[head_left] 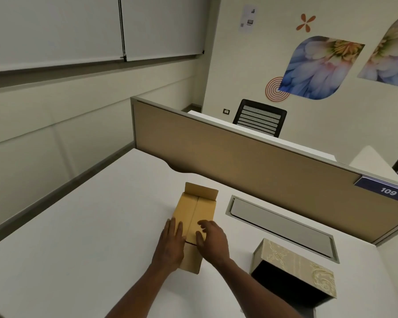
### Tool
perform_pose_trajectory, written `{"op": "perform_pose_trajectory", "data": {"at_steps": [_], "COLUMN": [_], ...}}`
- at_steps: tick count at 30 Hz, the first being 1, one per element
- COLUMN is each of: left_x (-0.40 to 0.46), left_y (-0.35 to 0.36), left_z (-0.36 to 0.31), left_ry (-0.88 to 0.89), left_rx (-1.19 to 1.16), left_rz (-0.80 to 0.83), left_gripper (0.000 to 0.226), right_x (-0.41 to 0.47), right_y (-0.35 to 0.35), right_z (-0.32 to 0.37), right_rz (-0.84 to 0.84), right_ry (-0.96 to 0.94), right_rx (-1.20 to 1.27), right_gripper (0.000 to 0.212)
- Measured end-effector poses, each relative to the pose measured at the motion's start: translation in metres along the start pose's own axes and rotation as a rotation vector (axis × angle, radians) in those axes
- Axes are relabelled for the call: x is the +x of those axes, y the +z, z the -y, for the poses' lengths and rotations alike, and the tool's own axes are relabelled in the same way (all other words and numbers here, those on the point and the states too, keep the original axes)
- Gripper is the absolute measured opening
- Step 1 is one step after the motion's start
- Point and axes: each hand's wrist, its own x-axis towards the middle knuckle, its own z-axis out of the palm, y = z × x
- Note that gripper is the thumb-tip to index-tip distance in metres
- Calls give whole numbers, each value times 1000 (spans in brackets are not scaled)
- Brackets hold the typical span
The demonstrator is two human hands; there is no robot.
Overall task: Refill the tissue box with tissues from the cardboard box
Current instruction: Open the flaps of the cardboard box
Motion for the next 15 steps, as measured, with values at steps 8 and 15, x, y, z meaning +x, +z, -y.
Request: {"op": "perform_pose_trajectory", "data": {"at_steps": [8, 15], "left_x": [5, 4], "left_y": [23, 22], "left_z": [16, 12], "left_ry": [27, 11], "left_rx": [-6, -20], "left_rz": [-2, -2], "left_gripper": [60, 62], "right_x": [80, 131], "right_y": [-18, -10], "right_z": [-4, -21], "right_rz": [202, 374], "right_ry": [-66, 45], "right_rx": [-333, -307], "right_gripper": [71, 88]}}
